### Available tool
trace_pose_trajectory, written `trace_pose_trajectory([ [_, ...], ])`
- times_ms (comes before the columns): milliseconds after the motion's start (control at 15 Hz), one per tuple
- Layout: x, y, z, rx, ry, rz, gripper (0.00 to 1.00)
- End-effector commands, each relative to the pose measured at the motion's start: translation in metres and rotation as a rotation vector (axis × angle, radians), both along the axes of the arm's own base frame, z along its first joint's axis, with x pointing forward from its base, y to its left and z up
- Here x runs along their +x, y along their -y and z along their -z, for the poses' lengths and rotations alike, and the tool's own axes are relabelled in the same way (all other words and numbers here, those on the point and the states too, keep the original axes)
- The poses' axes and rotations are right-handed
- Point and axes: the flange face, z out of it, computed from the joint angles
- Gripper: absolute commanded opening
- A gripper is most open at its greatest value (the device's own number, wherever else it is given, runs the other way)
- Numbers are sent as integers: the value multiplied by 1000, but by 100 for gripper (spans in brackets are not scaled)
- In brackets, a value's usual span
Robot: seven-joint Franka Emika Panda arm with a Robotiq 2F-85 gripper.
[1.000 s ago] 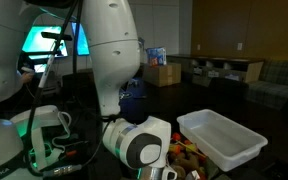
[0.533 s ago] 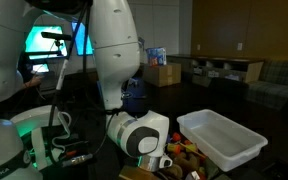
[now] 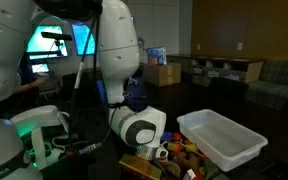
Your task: Pick up the towel, push the objects on the table to the left then place the towel inside the storage bin
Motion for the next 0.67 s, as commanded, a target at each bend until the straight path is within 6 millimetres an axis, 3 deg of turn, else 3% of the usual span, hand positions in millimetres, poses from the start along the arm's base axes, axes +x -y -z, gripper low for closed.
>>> trace_pose_trajectory([
  [0, 7, -29, 13, 21, -11, 57, 12],
  [600, 18, -118, 14, 78, 15, 153, 12],
])
